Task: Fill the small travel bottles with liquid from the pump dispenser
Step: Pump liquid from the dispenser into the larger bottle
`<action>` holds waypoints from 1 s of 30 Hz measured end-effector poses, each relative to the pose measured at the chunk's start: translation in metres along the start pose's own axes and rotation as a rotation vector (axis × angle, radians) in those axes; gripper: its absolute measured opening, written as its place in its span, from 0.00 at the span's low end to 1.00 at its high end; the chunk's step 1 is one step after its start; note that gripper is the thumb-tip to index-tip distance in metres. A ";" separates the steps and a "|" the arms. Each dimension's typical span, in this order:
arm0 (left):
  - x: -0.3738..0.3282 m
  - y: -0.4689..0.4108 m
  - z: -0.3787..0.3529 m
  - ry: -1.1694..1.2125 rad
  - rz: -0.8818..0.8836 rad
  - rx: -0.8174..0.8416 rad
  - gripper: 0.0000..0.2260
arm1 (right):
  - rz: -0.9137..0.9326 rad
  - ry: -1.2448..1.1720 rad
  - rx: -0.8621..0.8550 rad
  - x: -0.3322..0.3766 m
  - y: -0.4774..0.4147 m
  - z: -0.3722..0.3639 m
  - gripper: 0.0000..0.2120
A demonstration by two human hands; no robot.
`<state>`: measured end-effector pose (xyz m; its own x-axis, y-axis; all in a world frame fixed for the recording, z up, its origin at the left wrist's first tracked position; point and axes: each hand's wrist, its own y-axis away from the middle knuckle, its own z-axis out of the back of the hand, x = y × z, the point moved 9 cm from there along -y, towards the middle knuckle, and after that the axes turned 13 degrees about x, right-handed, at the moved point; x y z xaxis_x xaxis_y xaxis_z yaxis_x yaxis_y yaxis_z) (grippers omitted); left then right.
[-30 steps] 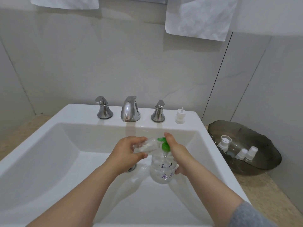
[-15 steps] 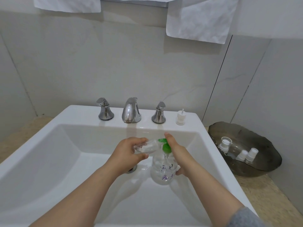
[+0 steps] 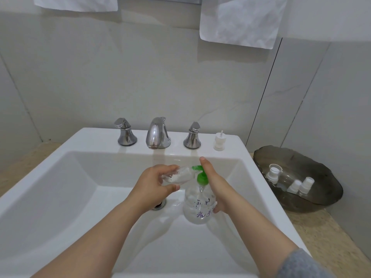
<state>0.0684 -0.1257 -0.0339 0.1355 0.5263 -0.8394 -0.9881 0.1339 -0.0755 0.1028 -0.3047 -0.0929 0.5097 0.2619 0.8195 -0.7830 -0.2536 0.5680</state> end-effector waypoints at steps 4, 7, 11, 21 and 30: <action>0.002 0.000 0.000 0.001 0.006 -0.002 0.21 | 0.017 -0.003 -0.014 0.001 0.001 0.002 0.39; 0.004 0.000 0.000 0.005 0.023 -0.001 0.21 | 0.033 -0.006 -0.028 0.003 0.004 0.004 0.35; 0.005 0.000 -0.001 0.013 0.027 0.007 0.21 | 0.051 -0.008 -0.033 0.007 0.007 0.005 0.29; 0.009 -0.001 -0.006 -0.003 0.048 0.042 0.22 | 0.097 0.018 -0.036 0.009 0.009 0.006 0.23; 0.002 0.002 0.000 0.002 0.013 0.001 0.20 | 0.028 0.021 0.001 0.005 0.008 0.001 0.39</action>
<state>0.0668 -0.1248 -0.0356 0.1228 0.5266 -0.8412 -0.9897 0.1281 -0.0642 0.0996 -0.3064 -0.0845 0.4802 0.2739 0.8333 -0.7966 -0.2616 0.5450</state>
